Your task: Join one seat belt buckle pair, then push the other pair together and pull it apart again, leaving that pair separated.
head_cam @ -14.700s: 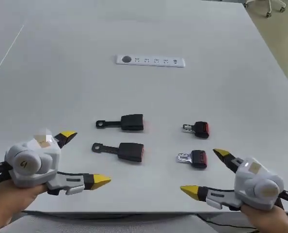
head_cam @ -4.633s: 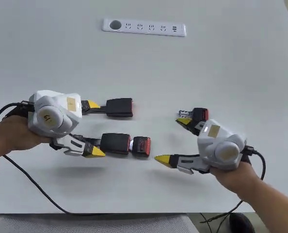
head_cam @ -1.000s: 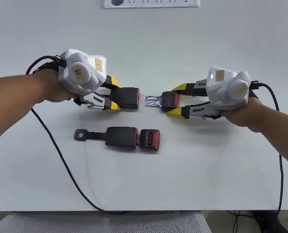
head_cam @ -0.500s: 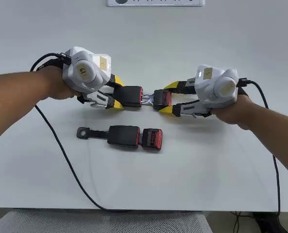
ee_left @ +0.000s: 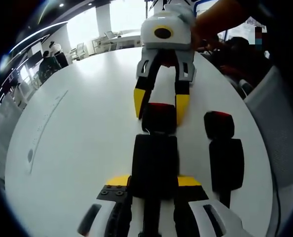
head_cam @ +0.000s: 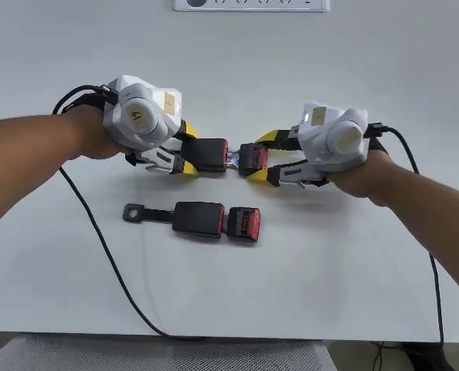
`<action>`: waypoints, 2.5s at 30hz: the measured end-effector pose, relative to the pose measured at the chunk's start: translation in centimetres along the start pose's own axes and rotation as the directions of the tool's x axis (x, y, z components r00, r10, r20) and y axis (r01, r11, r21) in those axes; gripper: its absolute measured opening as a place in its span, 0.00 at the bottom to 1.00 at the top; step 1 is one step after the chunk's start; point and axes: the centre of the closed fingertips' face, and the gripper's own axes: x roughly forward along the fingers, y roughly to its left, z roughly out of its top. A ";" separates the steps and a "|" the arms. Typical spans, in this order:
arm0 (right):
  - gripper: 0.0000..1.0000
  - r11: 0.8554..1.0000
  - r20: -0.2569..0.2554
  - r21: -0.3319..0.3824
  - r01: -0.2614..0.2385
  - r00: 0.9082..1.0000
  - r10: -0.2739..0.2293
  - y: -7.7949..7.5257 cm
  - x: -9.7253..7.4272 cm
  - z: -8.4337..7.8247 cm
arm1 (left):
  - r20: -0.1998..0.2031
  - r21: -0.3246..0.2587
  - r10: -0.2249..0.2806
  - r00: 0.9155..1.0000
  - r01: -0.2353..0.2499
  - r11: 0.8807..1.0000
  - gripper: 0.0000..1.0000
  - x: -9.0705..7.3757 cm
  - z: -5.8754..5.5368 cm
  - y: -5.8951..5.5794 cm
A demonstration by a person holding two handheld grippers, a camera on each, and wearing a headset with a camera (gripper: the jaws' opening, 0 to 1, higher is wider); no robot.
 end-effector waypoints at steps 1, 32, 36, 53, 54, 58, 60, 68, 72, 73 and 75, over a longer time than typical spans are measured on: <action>0.35 1.000 0.000 0.000 0.002 1.000 -0.002 0.0 0.2 0.2 | -0.001 0.003 -0.005 1.000 0.005 1.000 0.33 0.0 0.0 0.0; 0.35 0.998 -0.091 -0.013 0.054 0.994 -0.055 -0.7 0.9 0.2 | -0.045 0.060 -0.029 0.999 0.032 0.998 0.33 0.1 -0.1 0.0; 0.35 0.998 -0.091 -0.013 0.054 0.994 -0.055 -0.8 1.0 0.2 | -0.045 0.061 -0.029 0.999 0.032 0.998 0.33 0.0 -0.1 0.0; 0.35 0.998 -0.096 -0.014 0.060 0.993 -0.061 -0.9 1.0 0.0 | -0.047 0.066 -0.032 0.998 0.035 0.997 0.33 0.0 -0.1 0.0; 0.35 0.998 -0.097 -0.014 0.061 0.993 -0.062 -0.9 1.0 -0.1 | -0.048 0.065 -0.032 0.998 0.035 0.997 0.33 0.0 -0.1 0.0; 0.35 0.998 -0.097 -0.007 0.066 0.993 -0.066 -0.8 1.0 -0.1 | -0.062 0.074 -0.033 0.998 0.037 0.997 0.33 0.1 0.0 0.0; 0.35 0.998 -0.100 -0.008 0.067 0.993 -0.067 -0.8 1.0 -0.1 | -0.065 0.076 -0.034 0.997 0.039 0.996 0.33 0.1 -0.1 0.0; 0.36 0.997 -0.101 -0.003 0.074 0.992 -0.074 -0.7 0.9 -0.1 | -0.077 0.075 -0.033 0.997 0.039 0.996 0.33 0.1 0.0 -0.1; 0.36 0.997 -0.098 0.000 0.077 0.992 -0.077 -0.7 0.9 -0.2 | -0.077 0.076 -0.032 0.997 0.037 0.996 0.33 0.1 -0.1 -0.1; 0.36 0.997 -0.096 0.002 0.078 0.992 -0.077 -0.7 0.8 -0.2 | -0.077 0.076 -0.031 0.997 0.037 0.996 0.33 0.1 -0.1 -0.1; 0.36 0.997 -0.092 0.005 0.079 0.993 -0.078 -0.7 0.8 -0.3 | -0.077 0.075 -0.032 0.997 0.038 0.996 0.33 0.1 -0.1 -0.1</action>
